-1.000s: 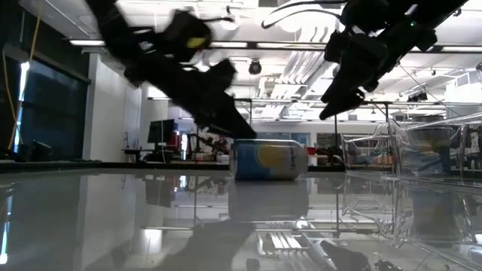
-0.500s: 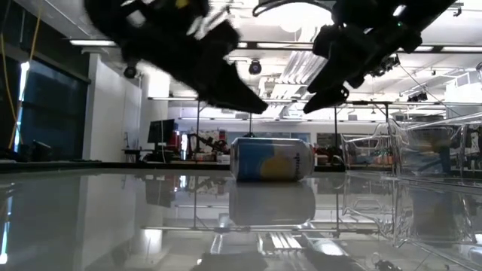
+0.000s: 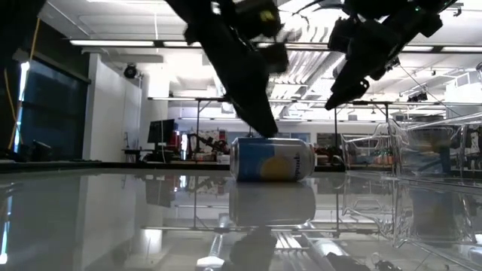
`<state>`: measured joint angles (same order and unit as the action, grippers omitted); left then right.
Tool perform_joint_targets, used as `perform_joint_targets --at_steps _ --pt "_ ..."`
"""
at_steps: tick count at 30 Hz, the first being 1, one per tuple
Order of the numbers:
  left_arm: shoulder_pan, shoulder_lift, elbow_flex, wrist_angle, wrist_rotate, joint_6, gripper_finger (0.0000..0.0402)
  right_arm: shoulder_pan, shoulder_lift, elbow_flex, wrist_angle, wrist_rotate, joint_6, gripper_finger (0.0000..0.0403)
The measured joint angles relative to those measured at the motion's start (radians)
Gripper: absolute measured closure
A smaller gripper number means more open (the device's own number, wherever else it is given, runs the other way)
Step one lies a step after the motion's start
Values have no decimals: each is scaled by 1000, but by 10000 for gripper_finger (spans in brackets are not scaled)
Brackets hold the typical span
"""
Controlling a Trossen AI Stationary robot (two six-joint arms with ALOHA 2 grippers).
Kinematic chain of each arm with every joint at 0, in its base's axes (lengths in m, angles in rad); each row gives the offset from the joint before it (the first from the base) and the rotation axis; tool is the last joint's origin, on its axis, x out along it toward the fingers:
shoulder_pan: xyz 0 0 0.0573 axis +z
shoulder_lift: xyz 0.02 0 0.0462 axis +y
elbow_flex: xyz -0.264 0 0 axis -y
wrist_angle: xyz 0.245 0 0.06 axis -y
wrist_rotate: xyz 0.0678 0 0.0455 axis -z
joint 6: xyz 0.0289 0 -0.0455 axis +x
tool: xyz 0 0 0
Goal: Sort soda cans
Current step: Put the blue-white soda can into the top transparent bin
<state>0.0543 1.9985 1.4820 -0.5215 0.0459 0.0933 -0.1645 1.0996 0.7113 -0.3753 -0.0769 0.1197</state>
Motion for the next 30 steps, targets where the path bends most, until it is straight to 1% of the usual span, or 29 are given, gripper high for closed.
perform_joint_targets --at_steps 2,4,7,10,13,17,18,20,22,24,27,30 --pt "6 49 61 -95 -3 -6 24 19 0 0 2 9 -9 28" --pt "7 98 105 -150 -5 -3 22 35 0 0 -2 16 -15 28" --pt "3 153 133 -206 -11 33 21 59 0 -6 5 25 -15 28" --pt "-10 168 135 -209 -25 35 25 78 0 -29 21 44 -8 28" --pt "-18 168 135 -206 -53 4 46 91 0 -66 60 57 14 28" --pt "-17 166 129 -194 -51 -40 102 100 0 -108 143 68 38 28" --pt "-17 163 114 -174 -51 -50 113 102 0 -113 151 68 38 28" --pt "-22 154 89 -144 -62 -82 114 107 0 -116 159 69 38 28" --pt "-33 135 50 -100 -100 -120 114 107 0 -116 165 69 38 28" --pt "-48 95 -19 -22 -161 -157 114 107 0 -116 166 70 38 28" --pt "-70 -2 -172 171 -223 -216 114 107 0 -116 169 77 33 28" --pt "-95 -136 -364 444 -272 -255 114 106 -1 -116 198 66 -4 28"
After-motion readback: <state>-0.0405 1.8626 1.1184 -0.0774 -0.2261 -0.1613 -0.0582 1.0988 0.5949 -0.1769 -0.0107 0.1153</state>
